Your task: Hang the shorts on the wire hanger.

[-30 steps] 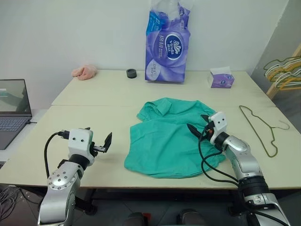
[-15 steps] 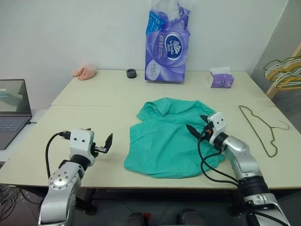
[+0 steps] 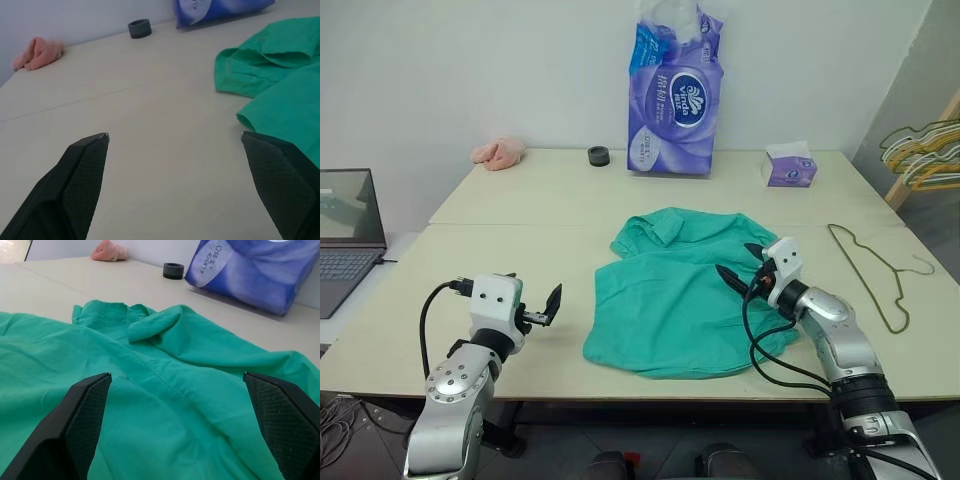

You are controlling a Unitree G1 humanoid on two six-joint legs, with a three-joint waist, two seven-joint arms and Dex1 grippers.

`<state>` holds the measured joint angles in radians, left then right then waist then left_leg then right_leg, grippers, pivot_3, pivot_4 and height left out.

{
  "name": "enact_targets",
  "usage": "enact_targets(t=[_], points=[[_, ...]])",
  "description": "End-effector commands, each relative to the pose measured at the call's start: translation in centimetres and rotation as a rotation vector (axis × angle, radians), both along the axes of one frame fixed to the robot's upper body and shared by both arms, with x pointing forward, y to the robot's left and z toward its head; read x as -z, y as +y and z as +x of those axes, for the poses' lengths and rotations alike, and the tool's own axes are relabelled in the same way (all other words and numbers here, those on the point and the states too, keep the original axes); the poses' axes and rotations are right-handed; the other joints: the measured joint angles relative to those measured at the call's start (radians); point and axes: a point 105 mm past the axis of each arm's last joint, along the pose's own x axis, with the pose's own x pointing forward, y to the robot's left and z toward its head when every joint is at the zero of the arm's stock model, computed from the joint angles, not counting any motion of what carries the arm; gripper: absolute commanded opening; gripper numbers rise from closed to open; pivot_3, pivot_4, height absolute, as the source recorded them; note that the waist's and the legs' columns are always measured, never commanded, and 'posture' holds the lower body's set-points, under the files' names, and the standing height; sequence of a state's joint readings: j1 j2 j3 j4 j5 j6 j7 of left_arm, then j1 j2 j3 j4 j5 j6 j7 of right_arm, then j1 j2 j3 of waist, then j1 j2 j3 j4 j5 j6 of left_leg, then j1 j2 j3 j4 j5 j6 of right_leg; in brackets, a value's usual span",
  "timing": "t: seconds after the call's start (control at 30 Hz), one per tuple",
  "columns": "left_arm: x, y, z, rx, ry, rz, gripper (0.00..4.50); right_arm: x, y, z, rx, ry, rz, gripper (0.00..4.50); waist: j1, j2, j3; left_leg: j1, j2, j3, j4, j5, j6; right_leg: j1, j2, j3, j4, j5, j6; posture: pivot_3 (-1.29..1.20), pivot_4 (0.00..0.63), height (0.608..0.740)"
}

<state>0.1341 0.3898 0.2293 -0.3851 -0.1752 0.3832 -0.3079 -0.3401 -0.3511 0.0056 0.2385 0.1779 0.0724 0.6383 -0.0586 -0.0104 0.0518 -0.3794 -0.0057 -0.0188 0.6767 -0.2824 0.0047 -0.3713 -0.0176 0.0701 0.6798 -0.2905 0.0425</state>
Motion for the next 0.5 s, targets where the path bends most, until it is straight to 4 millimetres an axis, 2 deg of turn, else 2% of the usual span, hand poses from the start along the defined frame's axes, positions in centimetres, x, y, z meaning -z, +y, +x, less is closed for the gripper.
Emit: enact_targets(t=[0.03,0.5], points=[[-1.00,-0.34,0.12,0.018,-0.038,0.016,4.47,-1.82,0.38,-0.12,-0.034,-0.075,-0.005,4.50,0.000,0.000,0.000,0.000,0.000,0.000,0.000,0.000,0.000,0.000,0.000,0.000,0.000,0.000,0.000,-0.08,0.004,0.740],[-0.79,-0.55,0.05,0.026,-0.031,0.014,4.47,-1.76,0.77,-0.86,-0.070,-0.078,-0.022,4.50,-0.001,0.000,0.000,0.000,0.000,0.000,0.000,0.000,0.000,0.000,0.000,0.000,0.000,0.000,0.000,-0.08,0.009,0.740]])
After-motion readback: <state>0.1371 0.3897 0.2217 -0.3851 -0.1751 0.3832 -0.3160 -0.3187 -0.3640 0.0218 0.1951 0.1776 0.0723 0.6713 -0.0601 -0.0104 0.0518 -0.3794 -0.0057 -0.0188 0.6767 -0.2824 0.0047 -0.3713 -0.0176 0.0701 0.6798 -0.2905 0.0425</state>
